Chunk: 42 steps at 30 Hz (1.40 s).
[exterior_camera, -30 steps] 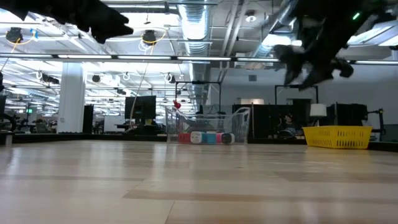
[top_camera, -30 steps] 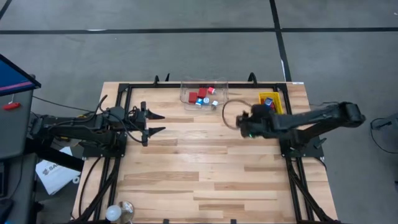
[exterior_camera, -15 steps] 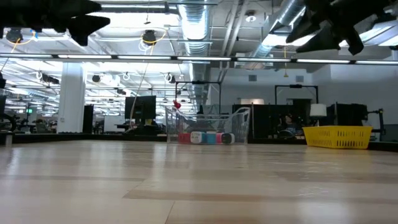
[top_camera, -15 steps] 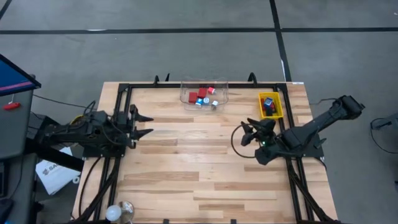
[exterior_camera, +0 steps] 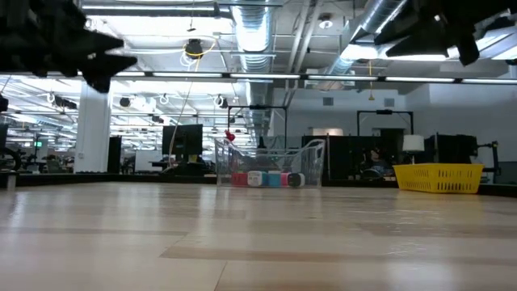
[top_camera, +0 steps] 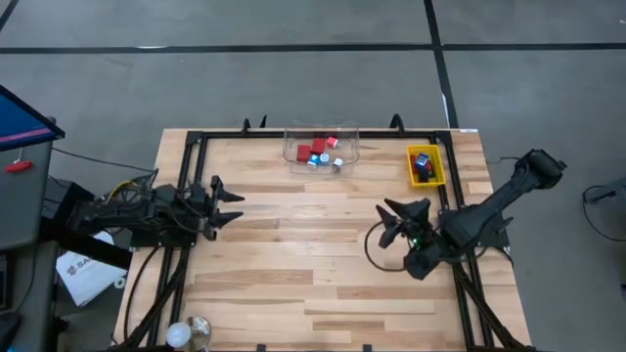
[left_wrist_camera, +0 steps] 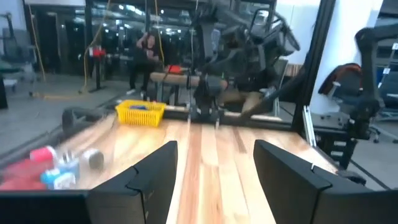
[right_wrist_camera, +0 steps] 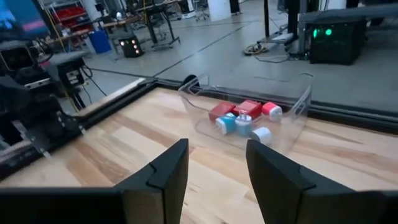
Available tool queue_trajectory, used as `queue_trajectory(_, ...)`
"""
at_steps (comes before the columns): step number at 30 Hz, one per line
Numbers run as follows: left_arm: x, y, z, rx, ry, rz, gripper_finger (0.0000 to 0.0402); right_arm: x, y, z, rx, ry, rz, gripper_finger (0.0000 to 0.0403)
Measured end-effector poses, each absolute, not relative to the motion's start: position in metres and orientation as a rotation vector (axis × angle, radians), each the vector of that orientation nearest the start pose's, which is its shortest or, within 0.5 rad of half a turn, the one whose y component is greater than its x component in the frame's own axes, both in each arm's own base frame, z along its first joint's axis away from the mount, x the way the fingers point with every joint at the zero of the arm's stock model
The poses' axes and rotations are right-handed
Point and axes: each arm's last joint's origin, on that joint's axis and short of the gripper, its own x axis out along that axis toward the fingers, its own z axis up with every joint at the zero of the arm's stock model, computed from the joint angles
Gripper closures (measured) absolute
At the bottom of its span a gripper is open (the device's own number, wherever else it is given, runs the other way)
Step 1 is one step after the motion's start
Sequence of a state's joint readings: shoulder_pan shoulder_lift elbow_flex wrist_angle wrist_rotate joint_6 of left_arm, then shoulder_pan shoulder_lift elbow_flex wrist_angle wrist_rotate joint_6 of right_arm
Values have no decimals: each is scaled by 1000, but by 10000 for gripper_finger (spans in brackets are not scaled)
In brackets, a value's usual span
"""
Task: Pick & Place Office items
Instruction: Return to Home Position
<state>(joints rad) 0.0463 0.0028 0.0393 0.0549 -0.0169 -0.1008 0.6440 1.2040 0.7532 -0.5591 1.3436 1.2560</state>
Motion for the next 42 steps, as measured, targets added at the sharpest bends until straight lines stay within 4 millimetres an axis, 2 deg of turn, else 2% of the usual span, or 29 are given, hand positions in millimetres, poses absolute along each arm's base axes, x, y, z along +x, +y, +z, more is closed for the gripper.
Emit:
queue_trajectory(2, 97, 5, 172, -109, -82, 75, 192, 188, 108, 229, 294, 91, -821, 248)
queue_trajectory(8, 97, 7, 174, -94, -99, 115, 192, 196, 111, 219, 261, 90, -841, 248)
queue_trajectory(13, 98, 8, 173, -190, -93, 169, 192, 202, 111, 209, 212, 115, -860, 248)
queue_trajectory(17, 98, 8, 172, -194, -87, 170, 192, 205, 107, 204, 176, 164, -874, 248)
queue_trajectory(21, 99, 8, 172, -194, -78, 171, 192, 207, 99, 207, 159, 226, -878, 249)
queue_trajectory(26, 101, 8, 170, -193, -56, 173, 192, 215, 89, 222, 165, 262, -840, 266)
queue_trajectory(29, 101, 8, 169, -192, -46, 173, 192, 230, 87, 236, 145, 280, -718, 281)
queue_trajectory(34, 102, 9, 168, -192, -28, 175, 192, 254, 83, 258, 79, 239, -397, 305)
queue_trajectory(39, 104, 9, 166, -191, -12, 176, 192, 266, 68, 268, 40, 183, -195, 317)
queue_trajectory(42, 104, 9, 165, -191, 0, 177, 192, 269, 58, 267, 13, 160, -73, 319)
